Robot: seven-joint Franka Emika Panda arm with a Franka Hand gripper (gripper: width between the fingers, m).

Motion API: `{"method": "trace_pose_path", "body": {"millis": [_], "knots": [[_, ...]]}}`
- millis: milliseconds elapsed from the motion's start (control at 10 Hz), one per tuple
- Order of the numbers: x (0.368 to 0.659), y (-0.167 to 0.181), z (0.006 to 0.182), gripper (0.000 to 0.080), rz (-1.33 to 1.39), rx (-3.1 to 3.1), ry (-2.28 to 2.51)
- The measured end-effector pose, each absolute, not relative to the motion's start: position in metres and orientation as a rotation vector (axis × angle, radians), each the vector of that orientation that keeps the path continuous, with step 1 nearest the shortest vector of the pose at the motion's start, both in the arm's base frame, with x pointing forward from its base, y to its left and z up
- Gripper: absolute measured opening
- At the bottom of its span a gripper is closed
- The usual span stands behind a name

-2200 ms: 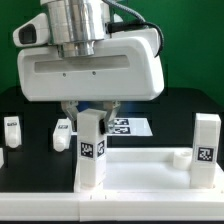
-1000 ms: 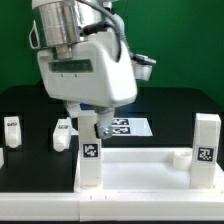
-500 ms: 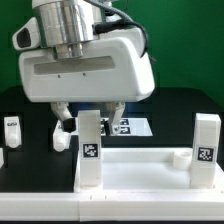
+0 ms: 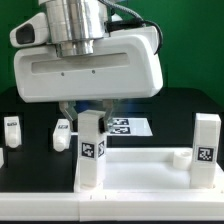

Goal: Assemble desk

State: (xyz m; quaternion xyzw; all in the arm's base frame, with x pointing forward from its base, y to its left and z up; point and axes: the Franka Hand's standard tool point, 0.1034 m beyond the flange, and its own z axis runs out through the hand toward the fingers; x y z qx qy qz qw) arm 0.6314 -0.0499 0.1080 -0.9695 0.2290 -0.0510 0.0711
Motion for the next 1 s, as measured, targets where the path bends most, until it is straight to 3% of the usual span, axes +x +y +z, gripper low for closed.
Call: {"method": "trace_pose_path", "body": {"millis": [200, 600, 1000], "knots": [[0.6310, -0.0540, 0.1072, 0.0293, -0.137, -2.836, 0.963], [0.6306, -0.0479, 0.1060, 0.0290, 0.008, -2.122, 2.046], [0.6295, -0.0512, 0.1050, 0.0290, 0.022, -2.006, 2.139]]}}
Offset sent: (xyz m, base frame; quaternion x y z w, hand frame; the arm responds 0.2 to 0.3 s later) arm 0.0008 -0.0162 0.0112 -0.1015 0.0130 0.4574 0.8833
